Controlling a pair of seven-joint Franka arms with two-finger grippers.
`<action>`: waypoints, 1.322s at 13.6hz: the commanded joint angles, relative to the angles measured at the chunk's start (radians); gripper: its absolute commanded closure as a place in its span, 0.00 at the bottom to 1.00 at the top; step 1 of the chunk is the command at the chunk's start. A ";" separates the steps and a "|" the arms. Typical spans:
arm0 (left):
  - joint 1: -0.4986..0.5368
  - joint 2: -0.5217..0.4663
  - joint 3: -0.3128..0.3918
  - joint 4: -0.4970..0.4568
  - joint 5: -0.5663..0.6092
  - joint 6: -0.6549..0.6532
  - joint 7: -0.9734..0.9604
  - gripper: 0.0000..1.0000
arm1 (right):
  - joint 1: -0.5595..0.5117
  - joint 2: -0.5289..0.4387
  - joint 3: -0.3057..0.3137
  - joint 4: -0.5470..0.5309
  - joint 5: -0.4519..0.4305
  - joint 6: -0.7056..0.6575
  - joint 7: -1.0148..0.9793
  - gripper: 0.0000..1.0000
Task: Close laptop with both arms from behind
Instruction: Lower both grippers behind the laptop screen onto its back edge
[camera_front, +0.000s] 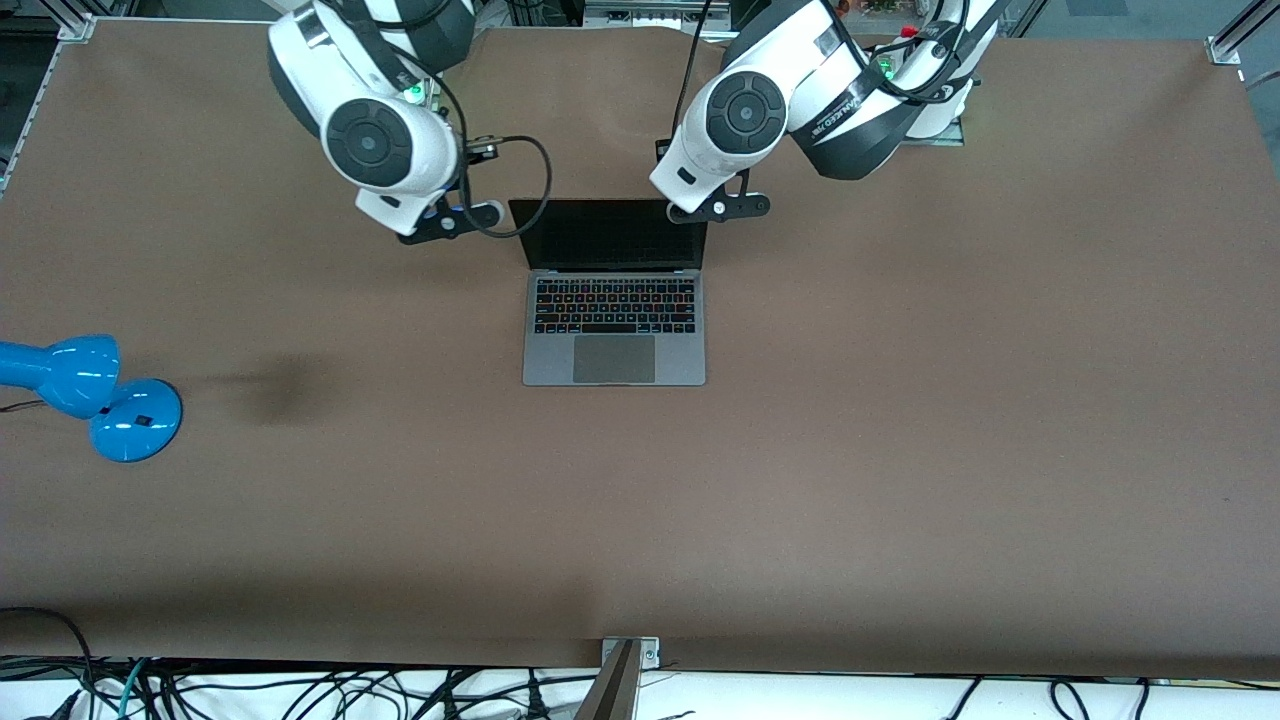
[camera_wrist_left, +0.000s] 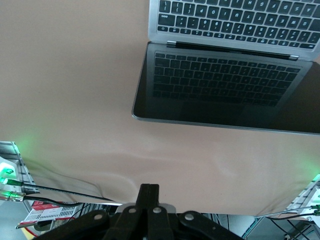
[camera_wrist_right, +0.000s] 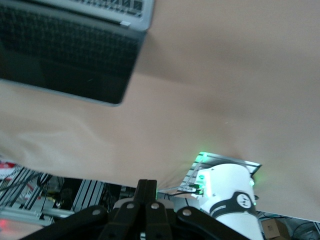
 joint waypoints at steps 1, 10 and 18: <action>0.007 0.024 0.003 -0.011 0.003 0.024 0.027 1.00 | 0.025 0.052 0.015 0.001 0.022 0.023 0.041 1.00; 0.004 0.140 0.033 0.017 0.109 0.114 0.024 1.00 | 0.098 0.151 0.015 0.014 0.019 0.170 0.067 1.00; 0.000 0.278 0.064 0.133 0.176 0.180 0.012 1.00 | 0.101 0.222 0.009 0.087 -0.020 0.226 0.065 1.00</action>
